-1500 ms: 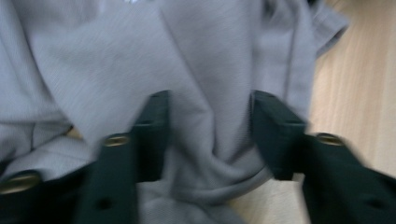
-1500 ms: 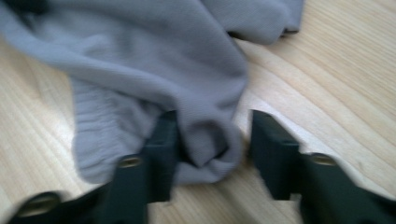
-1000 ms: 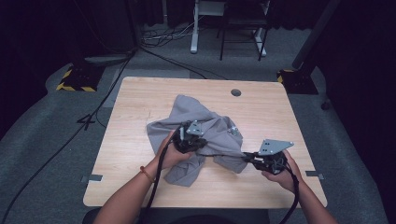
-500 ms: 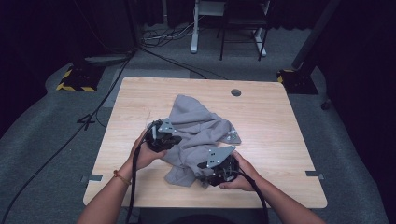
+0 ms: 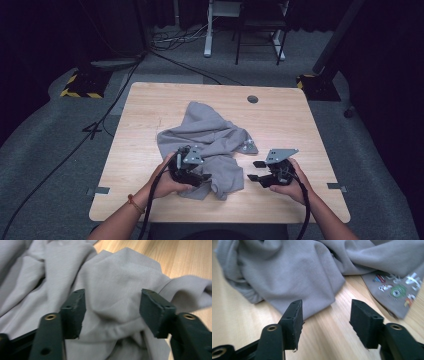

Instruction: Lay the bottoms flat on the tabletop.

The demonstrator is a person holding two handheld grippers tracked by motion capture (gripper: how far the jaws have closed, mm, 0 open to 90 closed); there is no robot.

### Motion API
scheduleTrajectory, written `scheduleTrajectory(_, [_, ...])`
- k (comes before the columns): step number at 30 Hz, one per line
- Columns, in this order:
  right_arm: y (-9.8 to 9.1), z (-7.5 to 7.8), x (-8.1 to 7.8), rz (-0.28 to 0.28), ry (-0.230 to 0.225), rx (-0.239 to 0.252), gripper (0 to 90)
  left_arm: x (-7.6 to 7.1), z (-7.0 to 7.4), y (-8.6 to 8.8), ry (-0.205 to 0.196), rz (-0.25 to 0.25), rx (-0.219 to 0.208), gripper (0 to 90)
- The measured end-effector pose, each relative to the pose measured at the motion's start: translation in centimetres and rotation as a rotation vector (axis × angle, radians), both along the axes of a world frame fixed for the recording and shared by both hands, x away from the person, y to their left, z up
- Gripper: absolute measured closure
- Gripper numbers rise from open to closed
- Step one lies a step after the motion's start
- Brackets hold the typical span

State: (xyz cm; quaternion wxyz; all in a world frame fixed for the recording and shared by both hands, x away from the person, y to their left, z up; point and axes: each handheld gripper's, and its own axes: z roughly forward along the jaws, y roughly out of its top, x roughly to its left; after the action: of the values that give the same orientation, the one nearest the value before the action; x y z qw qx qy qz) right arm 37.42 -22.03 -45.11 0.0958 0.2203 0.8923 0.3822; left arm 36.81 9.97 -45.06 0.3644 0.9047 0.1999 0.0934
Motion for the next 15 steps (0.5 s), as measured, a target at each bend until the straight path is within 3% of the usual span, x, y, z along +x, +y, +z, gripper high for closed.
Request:
scheduleTrajectory(4, [2.8, -1.6, 1.2, 0.041, 0.019, -0.005, 36.5, 1.4, -0.1, 0.4, -0.012, 0.082, -0.018, 35.4])
scheduleTrajectory(5, [3.3, -1.8, 1.3, 0.052, 0.027, -0.003, 36.5, 2.0, 0.1, 0.9, -0.035, 0.112, -0.019, 35.5])
scheduleTrajectory(6, [3.8, -2.1, 1.5, 0.064, 0.045, 0.005, 36.5, 2.8, 0.2, 1.4, -0.060, 0.155, -0.018, 35.5])
scheduleTrajectory(7, [4.3, -2.3, 1.6, 0.069, 0.049, -0.005, 37.5, 4.7, 0.2, 2.3, -0.084, 0.218, -0.006, 36.0])
scheduleTrajectory(8, [4.8, -2.6, 1.6, 0.070, 0.046, -0.024, 42.0, 4.7, 0.2, 2.3, -0.084, 0.218, -0.006, 36.3])
scheduleTrajectory(10, [5.6, -3.0, 1.5, 0.086, 0.043, -0.075, 52.5, 6.7, -0.4, 2.8, -0.080, 0.286, 0.031, 36.3])
scheduleTrajectory(11, [5.9, -3.2, 1.3, 0.083, 0.035, -0.109, 61.2, 8.3, -1.4, 3.3, -0.037, 0.309, 0.028, 37.0])
scheduleTrajectory(12, [5.9, -3.2, 1.3, 0.083, 0.035, -0.109, 61.2, 8.3, -1.4, 3.3, -0.037, 0.309, 0.028, 37.2])
scheduleTrajectory(13, [5.9, -3.3, 1.1, 0.101, 0.031, -0.122, 70.8, 9.0, -2.0, 3.4, -0.011, 0.323, 0.043, 37.2])
scheduleTrajectory(14, [5.6, -3.2, 0.6, 0.121, 0.033, -0.128, 84.9, 9.4, -2.4, 3.3, -0.009, 0.328, 0.068, 37.2])
scheduleTrajectory(15, [5.5, -3.1, 0.4, 0.122, 0.033, -0.138, 88.0, 9.5, -2.7, 3.3, -0.019, 0.338, 0.085, 37.6])
